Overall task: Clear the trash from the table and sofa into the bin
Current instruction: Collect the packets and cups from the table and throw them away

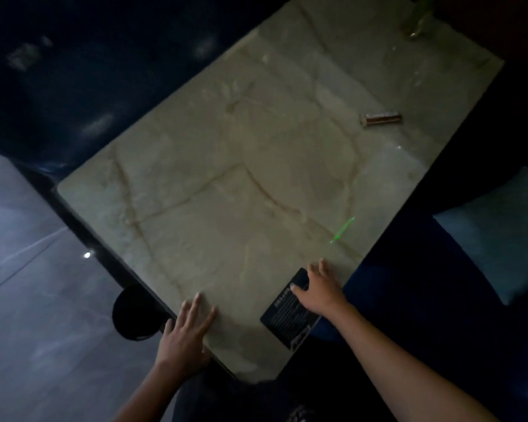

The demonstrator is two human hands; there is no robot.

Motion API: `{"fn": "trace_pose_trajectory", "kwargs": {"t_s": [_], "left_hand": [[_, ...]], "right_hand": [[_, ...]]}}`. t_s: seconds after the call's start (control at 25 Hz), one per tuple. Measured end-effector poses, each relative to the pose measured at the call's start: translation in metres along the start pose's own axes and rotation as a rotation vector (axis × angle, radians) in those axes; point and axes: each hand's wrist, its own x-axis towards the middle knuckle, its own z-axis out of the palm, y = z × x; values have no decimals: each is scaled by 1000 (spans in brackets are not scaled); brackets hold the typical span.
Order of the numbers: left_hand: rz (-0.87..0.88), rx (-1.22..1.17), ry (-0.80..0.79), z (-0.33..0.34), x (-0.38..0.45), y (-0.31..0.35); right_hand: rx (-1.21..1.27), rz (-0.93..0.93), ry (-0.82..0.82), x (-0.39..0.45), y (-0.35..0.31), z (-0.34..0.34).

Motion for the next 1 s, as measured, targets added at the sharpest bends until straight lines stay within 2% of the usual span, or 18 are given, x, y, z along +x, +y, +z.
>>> {"fn": "trace_pose_trajectory", "kwargs": {"t_s": [0.2, 0.48, 0.56, 0.64, 0.68, 0.72, 0.8, 1.0], "left_hand": [[-45, -52, -11, -3, 2, 5], [-125, -119, -17, -6, 13, 29], [-139, -138, 6, -3, 12, 26], [-152, -162, 13, -4, 16, 27], [-161, -167, -2, -5, 17, 28], [-171, -182, -9, -5, 16, 29], [-188, -208, -1, -2, 13, 30], [-275, -254, -34, -6, 6, 42]], "right_hand": [[-78, -13, -53, 4, 0, 8], [-96, 64, -114, 9, -8, 1], [47, 78, -20, 14, -13, -10], [227, 126, 207, 28, -11, -31], [228, 120, 298, 38, -5, -44], [201, 92, 335, 49, 4, -57], [47, 14, 308, 77, 27, -86], [-406, -198, 51, 141, 66, -138]]}}
